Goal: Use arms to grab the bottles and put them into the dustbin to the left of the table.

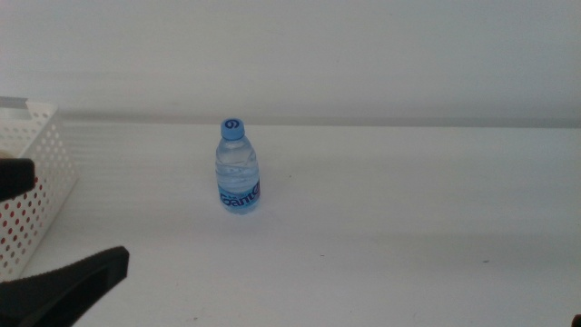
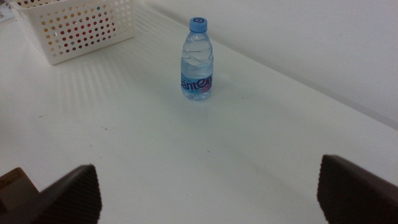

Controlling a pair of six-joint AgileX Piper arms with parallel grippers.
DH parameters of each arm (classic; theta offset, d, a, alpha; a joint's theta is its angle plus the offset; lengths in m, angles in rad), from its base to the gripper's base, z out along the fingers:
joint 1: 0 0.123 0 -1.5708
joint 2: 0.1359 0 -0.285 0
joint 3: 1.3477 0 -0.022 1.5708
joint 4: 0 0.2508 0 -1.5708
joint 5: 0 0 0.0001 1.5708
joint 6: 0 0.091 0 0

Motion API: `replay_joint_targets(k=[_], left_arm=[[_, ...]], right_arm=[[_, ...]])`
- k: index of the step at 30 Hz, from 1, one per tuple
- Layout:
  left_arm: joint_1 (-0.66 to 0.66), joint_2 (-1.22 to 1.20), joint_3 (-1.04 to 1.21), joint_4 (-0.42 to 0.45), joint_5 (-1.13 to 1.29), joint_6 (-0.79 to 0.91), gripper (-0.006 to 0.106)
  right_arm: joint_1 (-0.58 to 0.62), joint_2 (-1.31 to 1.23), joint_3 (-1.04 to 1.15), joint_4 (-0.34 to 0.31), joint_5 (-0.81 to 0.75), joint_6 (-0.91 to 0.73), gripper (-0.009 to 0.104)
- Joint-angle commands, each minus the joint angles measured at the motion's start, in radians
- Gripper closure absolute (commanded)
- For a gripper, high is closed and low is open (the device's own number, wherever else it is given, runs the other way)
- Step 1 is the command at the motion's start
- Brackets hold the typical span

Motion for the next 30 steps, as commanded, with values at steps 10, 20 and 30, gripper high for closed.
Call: replay_joint_targets(k=[10,20,30], left_arm=[[-0.007,-0.006,0.269,0.089,-0.476,-0.005,0.007],[-0.007,-0.006,0.545,0.092,-0.819,-0.001,0.007],[-0.007,0.088,0.599,0.048,-0.879,-0.005,0.007]], right_arm=[[-0.001,-0.003,0.003,-0.015,-0.012,0.000,0.002],[-0.001,-0.003,0.003,-0.015,-0.012,0.000,0.002],[-0.001,-0.003,0.003,-0.015,-0.012,0.000,0.002]])
